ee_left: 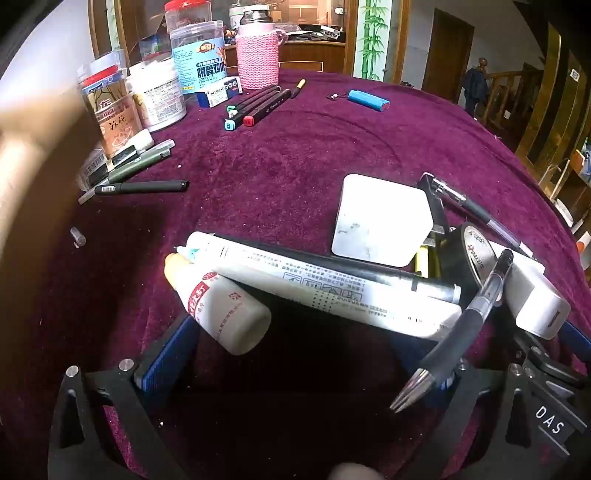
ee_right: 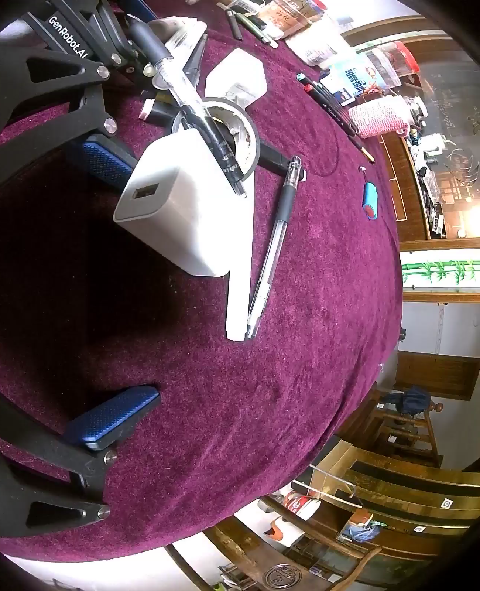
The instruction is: Organize rigid objects
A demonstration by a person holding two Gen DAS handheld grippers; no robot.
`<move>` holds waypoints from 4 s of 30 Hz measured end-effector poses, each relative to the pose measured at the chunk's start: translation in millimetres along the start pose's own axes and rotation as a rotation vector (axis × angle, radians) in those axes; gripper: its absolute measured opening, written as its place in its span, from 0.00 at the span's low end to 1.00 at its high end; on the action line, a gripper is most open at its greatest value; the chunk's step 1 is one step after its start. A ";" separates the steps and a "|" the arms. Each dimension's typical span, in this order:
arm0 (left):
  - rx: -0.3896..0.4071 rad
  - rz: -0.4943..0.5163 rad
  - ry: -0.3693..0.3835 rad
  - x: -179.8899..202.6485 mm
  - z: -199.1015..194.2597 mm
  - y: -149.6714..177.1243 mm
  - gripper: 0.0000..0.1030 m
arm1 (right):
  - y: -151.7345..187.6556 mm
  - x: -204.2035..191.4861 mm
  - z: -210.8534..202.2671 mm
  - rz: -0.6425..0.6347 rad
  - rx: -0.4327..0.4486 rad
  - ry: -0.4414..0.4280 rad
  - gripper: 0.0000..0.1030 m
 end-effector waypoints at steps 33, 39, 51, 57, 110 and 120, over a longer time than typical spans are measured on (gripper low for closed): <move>0.002 0.000 0.000 -0.1 0.1 0.0 1.00 | -0.1 -0.5 0.0 0.001 0.000 0.000 0.99; 0.002 0.001 -0.001 0.0 0.1 0.0 1.00 | 0.0 -0.4 0.0 0.001 0.000 0.000 0.99; -0.019 0.071 0.051 3.8 -11.2 11.3 1.00 | 0.1 -0.4 0.0 0.001 0.000 0.000 0.99; -0.023 0.081 0.055 0.6 -9.2 12.1 1.00 | 0.2 -0.4 0.0 0.001 0.000 -0.001 0.99; 0.159 0.086 0.220 -55.9 -113.4 13.4 0.99 | -8.3 46.6 -103.1 0.019 0.256 -0.055 0.99; 0.065 0.356 0.270 29.3 -76.1 22.0 0.99 | 8.4 63.5 -60.5 0.129 0.135 -0.174 0.99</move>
Point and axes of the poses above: each gripper's, at about its wrist camera, not at the fingertips, and z roughly the way its jaws point, x to its right, y to its underside, the point moved 3 cm from there along z, roughly the way its jaws point, and after that the axes turned 4 degrees about z, right-handed, at the moved point
